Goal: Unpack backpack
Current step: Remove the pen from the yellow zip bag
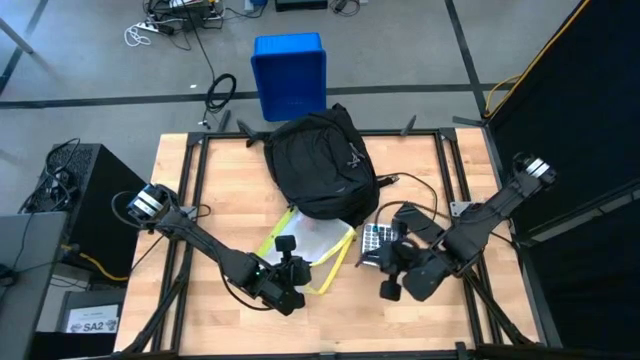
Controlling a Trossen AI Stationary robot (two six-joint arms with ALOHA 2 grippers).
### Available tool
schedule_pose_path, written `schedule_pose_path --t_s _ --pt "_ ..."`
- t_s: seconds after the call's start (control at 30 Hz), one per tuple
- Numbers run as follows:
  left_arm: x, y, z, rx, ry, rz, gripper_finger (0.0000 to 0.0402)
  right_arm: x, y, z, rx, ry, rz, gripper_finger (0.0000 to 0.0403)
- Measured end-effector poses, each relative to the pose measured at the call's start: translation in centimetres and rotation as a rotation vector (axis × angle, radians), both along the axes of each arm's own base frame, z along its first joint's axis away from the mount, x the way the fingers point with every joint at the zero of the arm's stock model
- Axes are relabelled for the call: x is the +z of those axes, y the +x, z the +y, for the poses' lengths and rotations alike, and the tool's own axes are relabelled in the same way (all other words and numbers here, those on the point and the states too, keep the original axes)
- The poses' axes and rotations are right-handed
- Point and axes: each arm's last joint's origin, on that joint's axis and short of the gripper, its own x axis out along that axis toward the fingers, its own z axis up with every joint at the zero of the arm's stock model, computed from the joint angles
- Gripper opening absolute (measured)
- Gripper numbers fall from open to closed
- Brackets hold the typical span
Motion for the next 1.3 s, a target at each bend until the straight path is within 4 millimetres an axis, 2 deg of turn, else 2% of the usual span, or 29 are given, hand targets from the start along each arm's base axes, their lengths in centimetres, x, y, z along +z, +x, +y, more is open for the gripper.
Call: schedule_pose_path --t_s 0.57,0.87,1.07,1.3 --pt "0.0 0.0 0.0 0.001 -0.002 -0.001 0.0000 -2.6 -3.2 -2.7 -0.297 0.027 0.308 0.0000" --pt "0.0 0.0 0.0 0.001 -0.003 -0.004 0.0000 -3.1 -5.0 -3.6 -0.416 0.117 0.577 0.0000" --pt "0.0 0.0 0.0 0.002 -0.004 -0.004 0.0000 -3.1 -4.5 -3.1 -0.383 0.196 0.569 0.0000" --pt "0.0 0.0 0.0 0.002 -0.004 -0.005 0.0000 -2.9 -2.8 -2.6 -0.265 0.140 0.388 0.0001"
